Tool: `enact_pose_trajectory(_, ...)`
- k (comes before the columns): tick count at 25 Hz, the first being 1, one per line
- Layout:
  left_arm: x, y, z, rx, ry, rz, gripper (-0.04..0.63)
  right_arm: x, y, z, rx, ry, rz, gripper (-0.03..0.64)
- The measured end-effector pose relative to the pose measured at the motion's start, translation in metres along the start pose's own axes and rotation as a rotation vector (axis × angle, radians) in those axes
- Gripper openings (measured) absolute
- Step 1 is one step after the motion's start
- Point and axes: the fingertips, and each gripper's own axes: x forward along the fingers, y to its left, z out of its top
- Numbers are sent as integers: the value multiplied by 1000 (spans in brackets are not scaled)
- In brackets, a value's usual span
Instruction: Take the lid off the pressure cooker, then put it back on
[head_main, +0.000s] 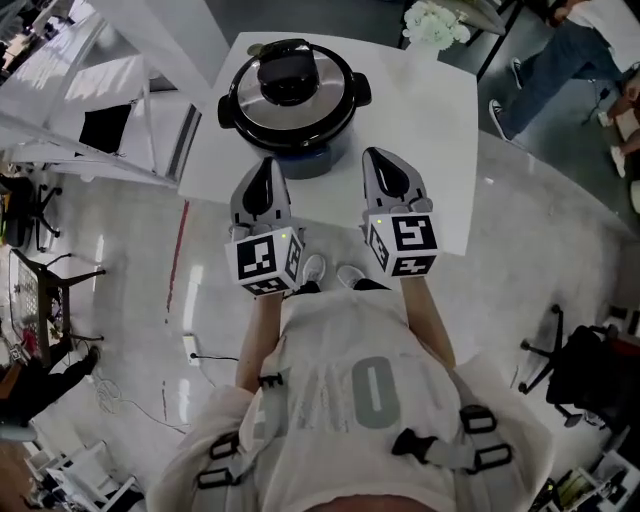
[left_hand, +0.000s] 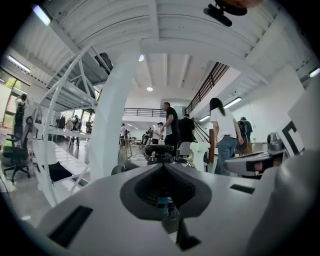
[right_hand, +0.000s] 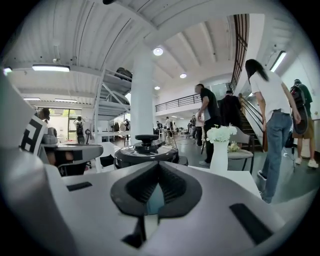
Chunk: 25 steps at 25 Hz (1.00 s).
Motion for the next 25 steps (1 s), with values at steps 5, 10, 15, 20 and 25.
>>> enact_pose_trajectory(5, 6, 11, 5, -1, -28, -33, 18, 6, -1, 0, 19, 8, -42, 9)
enact_pose_trajectory(10, 9, 14, 3, 12, -30, -33, 20, 11, -3, -6, -1, 36, -61, 9)
enact_pose_trajectory(15, 11, 23, -13, -3, 25, -45, 75, 21, 5, -13, 23, 82, 19, 92)
enact_pose_trajectory(20, 13, 31, -32, -122, 81, -77, 349, 31, 12, -28, 29, 121, 73, 399)
enact_pose_trajectory(25, 14, 41, -37, -139, 106, -47, 367, 35, 11, -31, 44, 131, 82, 399)
